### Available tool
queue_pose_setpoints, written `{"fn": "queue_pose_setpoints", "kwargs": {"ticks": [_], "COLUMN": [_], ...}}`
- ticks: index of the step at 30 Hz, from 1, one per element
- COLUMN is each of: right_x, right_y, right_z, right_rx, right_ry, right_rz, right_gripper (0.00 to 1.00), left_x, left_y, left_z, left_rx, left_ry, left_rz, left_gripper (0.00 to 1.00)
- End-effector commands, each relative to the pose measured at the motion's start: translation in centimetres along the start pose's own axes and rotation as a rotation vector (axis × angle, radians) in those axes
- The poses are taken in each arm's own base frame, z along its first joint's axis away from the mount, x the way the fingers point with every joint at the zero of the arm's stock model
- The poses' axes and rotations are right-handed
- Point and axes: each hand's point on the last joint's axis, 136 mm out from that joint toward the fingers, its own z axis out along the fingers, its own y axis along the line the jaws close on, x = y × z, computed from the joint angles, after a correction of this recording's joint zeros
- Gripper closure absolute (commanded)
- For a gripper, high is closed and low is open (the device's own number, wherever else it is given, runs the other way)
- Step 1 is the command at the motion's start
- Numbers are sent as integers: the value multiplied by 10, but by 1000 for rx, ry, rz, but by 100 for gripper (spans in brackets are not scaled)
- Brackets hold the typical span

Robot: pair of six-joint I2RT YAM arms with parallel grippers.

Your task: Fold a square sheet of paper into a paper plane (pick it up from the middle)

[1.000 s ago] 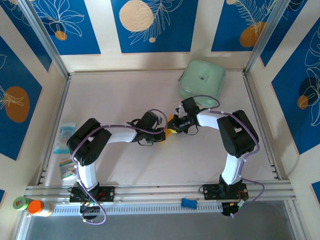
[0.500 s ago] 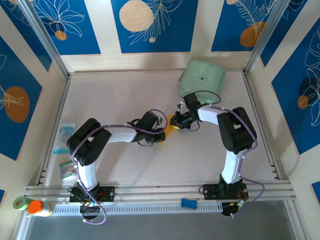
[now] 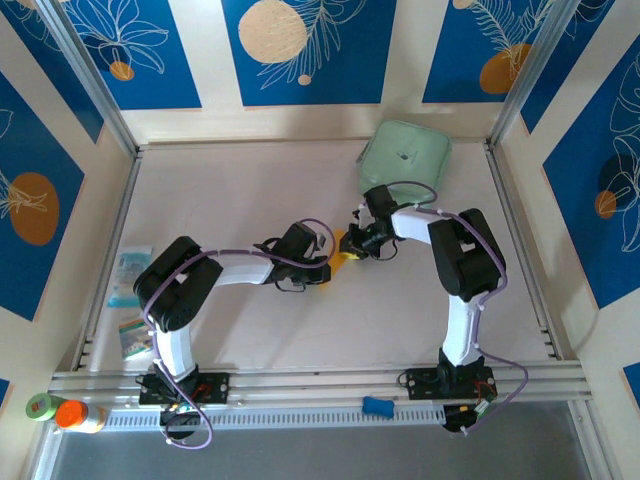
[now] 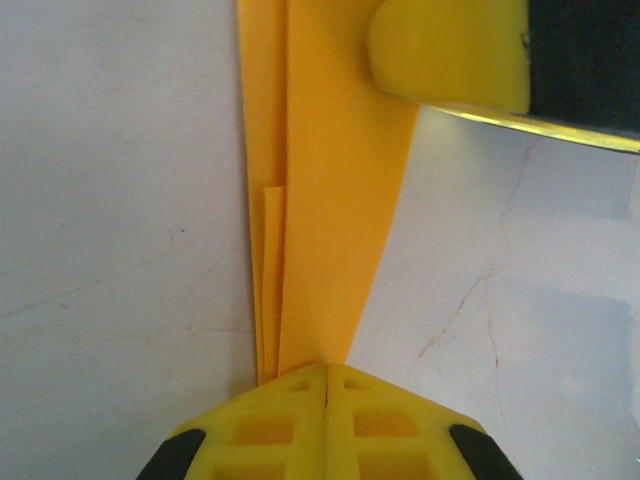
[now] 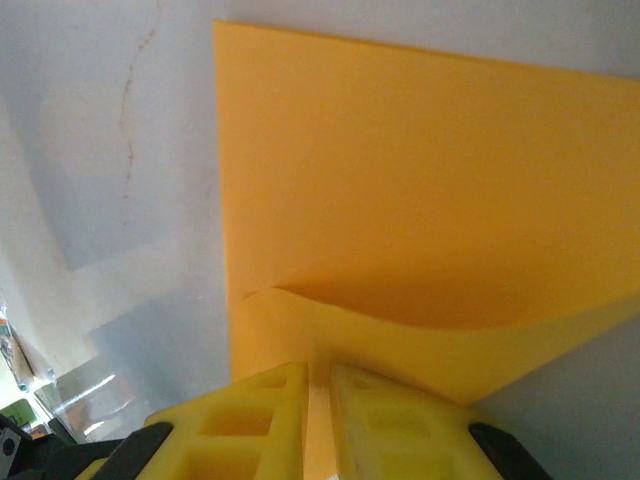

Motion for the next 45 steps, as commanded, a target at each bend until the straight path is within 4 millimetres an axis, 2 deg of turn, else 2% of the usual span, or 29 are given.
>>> {"fn": "queue_pose_setpoints", "kwargs": {"ticks": [1, 4, 6, 10, 15, 22, 30, 37, 45], "right_x": [14, 21, 25, 31, 34, 23, -3, 4, -7], "right_y": [-16, -20, -21, -14, -1, 15, 31, 16, 10], "right_z": [10, 12, 12, 9, 5, -7, -31, -23, -9], "right_rx": [94, 152, 187, 221, 184, 99, -15, 19, 28], "right_ry": [62, 82, 90, 91, 87, 56, -49, -28, -9], "right_rz": [35, 54, 74, 97, 119, 121, 10, -40, -63], "right_gripper": [85, 85, 86, 87, 87, 87, 87, 87, 87], "left_x": [-4, -19, -27, -36, -41, -31, -21, -19, -16], "left_y": [-18, -29, -28, -19, -11, 7, 21, 20, 20], "left_z": [-7, -11, -9, -1, 6, 14, 15, 17, 19], "left_rx": [52, 84, 78, 39, 8, -49, -90, -84, -80], "left_ry": [8, -40, -62, -86, -95, -68, -50, -36, -16], "left_rz": [43, 53, 51, 44, 44, 34, 25, 24, 23], "left_gripper": [96, 92, 91, 92, 96, 100, 100, 100, 100]}}
